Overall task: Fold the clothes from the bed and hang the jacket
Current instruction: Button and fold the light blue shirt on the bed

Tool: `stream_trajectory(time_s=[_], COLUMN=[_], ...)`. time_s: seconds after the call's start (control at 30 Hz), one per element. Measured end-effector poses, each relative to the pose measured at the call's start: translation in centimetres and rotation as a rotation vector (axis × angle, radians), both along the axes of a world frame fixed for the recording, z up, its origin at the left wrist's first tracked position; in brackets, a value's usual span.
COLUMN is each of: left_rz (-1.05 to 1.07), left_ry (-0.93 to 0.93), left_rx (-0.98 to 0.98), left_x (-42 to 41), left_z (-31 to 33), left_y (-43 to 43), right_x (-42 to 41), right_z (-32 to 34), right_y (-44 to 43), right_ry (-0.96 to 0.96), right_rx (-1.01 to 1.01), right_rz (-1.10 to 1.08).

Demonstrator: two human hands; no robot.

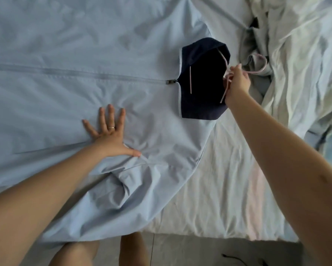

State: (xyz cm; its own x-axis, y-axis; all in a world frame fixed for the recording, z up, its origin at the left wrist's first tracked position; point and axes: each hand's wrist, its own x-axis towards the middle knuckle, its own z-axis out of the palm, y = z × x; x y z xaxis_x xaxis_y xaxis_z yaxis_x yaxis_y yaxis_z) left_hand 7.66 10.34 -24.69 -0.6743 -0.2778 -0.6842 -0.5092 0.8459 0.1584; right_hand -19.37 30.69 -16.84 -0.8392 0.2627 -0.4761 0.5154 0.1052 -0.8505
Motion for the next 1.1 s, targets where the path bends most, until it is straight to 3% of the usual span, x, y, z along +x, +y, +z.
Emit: stream_trajectory(time_s=[0.1, 0.23, 0.3, 0.37, 0.5, 0.6, 0.8, 1.0, 1.1], left_rz=[-0.024, 0.028, 0.130, 0.184, 0.157, 0.121, 0.133, 0.141, 0.090], left_ry=[-0.082, -0.131, 0.023, 0.310, 0.759, 0.924, 1.165, 1.337, 1.348], left_rx=[0.039, 0.154, 0.194, 0.143, 0.053, 0.021, -0.132, -0.162, -0.065], left_x=[-0.4, -1.4, -1.8, -1.0, 1.9, 2.9, 1.5, 4.0, 5.8], left_z=[1.4, 5.2, 8.6, 15.1, 26.8, 35.9, 52.7, 66.4, 70.8], left_y=[-0.5, -0.5, 0.1, 0.1, -1.7, -4.9, -10.1, -13.3, -14.3], right_x=[0.3, 3.4, 5.4, 7.7, 13.1, 16.0, 18.6, 20.1, 20.0], right_z=[2.3, 7.7, 11.2, 16.9, 26.2, 34.0, 51.6, 68.2, 73.5], right_y=[-1.5, -3.6, -4.1, -5.2, -6.8, -8.0, -12.1, -14.0, -13.5], right_ry=[0.072, 0.044, 0.052, 0.105, 0.153, 0.163, 0.322, 0.766, 0.883], right_rx=[0.098, -0.040, -0.060, -0.031, -0.068, -0.135, -0.116, 0.080, 0.154], right_rz=[0.147, 0.269, 0.363, 0.430, 0.564, 0.649, 1.105, 1.122, 1.165])
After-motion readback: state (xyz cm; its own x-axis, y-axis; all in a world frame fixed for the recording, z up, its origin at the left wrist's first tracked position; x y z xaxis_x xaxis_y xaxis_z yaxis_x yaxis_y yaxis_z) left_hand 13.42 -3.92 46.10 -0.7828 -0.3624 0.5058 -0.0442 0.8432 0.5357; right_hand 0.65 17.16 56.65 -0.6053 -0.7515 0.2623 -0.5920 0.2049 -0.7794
